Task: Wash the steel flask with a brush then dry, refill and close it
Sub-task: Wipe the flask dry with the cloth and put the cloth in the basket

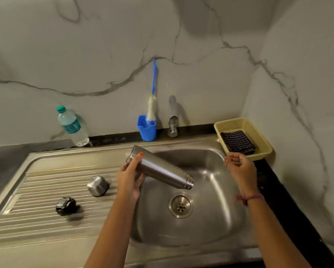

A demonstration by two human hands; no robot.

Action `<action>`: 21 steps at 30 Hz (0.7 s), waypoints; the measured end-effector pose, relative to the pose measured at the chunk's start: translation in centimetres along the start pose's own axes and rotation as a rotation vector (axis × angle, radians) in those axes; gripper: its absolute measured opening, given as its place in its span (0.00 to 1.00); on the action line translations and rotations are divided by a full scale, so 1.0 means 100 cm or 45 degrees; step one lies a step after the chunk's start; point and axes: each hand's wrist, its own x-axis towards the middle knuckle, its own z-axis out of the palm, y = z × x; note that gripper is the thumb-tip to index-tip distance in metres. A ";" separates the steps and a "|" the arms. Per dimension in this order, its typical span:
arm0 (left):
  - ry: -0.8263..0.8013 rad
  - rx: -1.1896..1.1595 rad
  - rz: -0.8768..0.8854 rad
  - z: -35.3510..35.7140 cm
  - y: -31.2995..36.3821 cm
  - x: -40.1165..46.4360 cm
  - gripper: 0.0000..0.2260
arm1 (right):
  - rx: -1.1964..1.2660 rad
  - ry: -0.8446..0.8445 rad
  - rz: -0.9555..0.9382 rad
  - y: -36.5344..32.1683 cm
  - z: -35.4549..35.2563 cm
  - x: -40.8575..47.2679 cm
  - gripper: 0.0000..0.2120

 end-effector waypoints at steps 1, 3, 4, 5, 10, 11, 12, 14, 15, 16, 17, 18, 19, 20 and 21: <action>0.007 0.011 -0.010 0.004 -0.006 -0.001 0.30 | -0.013 0.011 -0.010 0.001 -0.005 0.012 0.07; 0.010 0.032 -0.017 0.010 -0.017 -0.001 0.28 | 0.002 0.021 -0.030 0.002 -0.013 0.037 0.07; -0.001 0.039 -0.008 0.013 -0.021 -0.002 0.27 | -0.011 0.023 -0.034 0.001 -0.015 0.050 0.08; -0.014 0.048 0.006 0.016 -0.024 -0.003 0.27 | -0.052 0.029 -0.025 -0.001 -0.018 0.062 0.09; -0.043 0.155 0.081 0.029 -0.040 -0.013 0.21 | -0.276 -0.075 0.080 0.004 -0.019 0.122 0.17; -0.048 0.171 0.099 0.031 -0.043 -0.015 0.20 | -0.347 -0.093 0.069 0.007 -0.017 0.130 0.16; -0.057 0.185 0.109 0.032 -0.045 -0.016 0.21 | -0.422 -0.104 0.060 0.010 -0.015 0.137 0.13; -0.075 0.193 0.118 0.033 -0.048 -0.015 0.28 | -0.570 -0.117 0.095 0.015 -0.011 0.146 0.11; -0.086 0.194 0.115 0.033 -0.049 -0.014 0.31 | -0.629 -0.152 0.126 0.018 -0.009 0.150 0.10; -0.097 0.202 0.115 0.033 -0.050 -0.013 0.31 | -0.696 -0.190 0.156 0.021 -0.007 0.154 0.11; -0.109 0.206 0.121 0.033 -0.052 -0.012 0.30 | -0.774 -0.220 0.185 0.026 -0.004 0.158 0.12; -0.119 0.211 0.127 0.033 -0.053 -0.012 0.29 | -0.864 -0.241 0.198 0.031 -0.003 0.162 0.14; -0.125 0.210 0.129 0.034 -0.055 -0.012 0.28 | -0.937 -0.240 0.207 0.036 0.000 0.167 0.16; -0.126 0.213 0.134 0.034 -0.056 -0.012 0.29 | -0.990 -0.226 0.210 0.040 0.001 0.171 0.16; -0.126 0.216 0.141 0.034 -0.058 -0.011 0.30 | -1.024 -0.216 0.206 0.041 0.002 0.172 0.16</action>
